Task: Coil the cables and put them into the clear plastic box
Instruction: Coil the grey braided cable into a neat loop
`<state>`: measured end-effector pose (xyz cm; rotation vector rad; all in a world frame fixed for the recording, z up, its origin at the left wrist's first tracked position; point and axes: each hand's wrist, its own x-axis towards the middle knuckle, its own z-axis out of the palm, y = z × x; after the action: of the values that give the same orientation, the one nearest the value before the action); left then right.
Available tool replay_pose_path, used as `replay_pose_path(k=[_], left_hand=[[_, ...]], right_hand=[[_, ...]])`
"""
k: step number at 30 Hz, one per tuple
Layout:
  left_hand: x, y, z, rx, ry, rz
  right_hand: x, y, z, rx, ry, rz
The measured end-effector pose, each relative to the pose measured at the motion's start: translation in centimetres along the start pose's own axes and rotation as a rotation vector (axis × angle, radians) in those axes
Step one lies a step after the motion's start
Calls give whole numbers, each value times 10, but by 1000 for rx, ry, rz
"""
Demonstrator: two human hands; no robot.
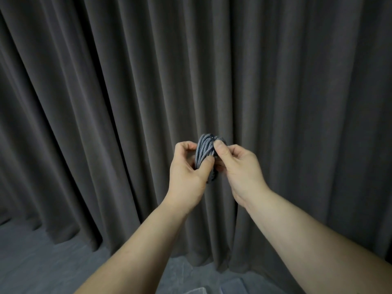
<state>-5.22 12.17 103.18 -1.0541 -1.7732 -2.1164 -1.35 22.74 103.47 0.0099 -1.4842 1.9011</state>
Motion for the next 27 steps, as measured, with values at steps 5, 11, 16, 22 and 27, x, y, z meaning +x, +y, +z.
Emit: replay_pose_path(k=[5,11,16,22,27], left_hand=[[-6,1,-2,-11,6,-39],[3,14,-12,-24,-33,-127],[5,19,-14,-60,-41,-215],[5,21,-15,-38,-108,-204],[7,16,-16,128,-113,-174]], right_hand=[[-5,1,1,-85,-136,87],[-4,-11,-5,60,-192,108],[-10,-12,1,-92,-154,18],[-9,-15,0,-98,-106,-13],[-11,-13,-3,-204,5,-166]])
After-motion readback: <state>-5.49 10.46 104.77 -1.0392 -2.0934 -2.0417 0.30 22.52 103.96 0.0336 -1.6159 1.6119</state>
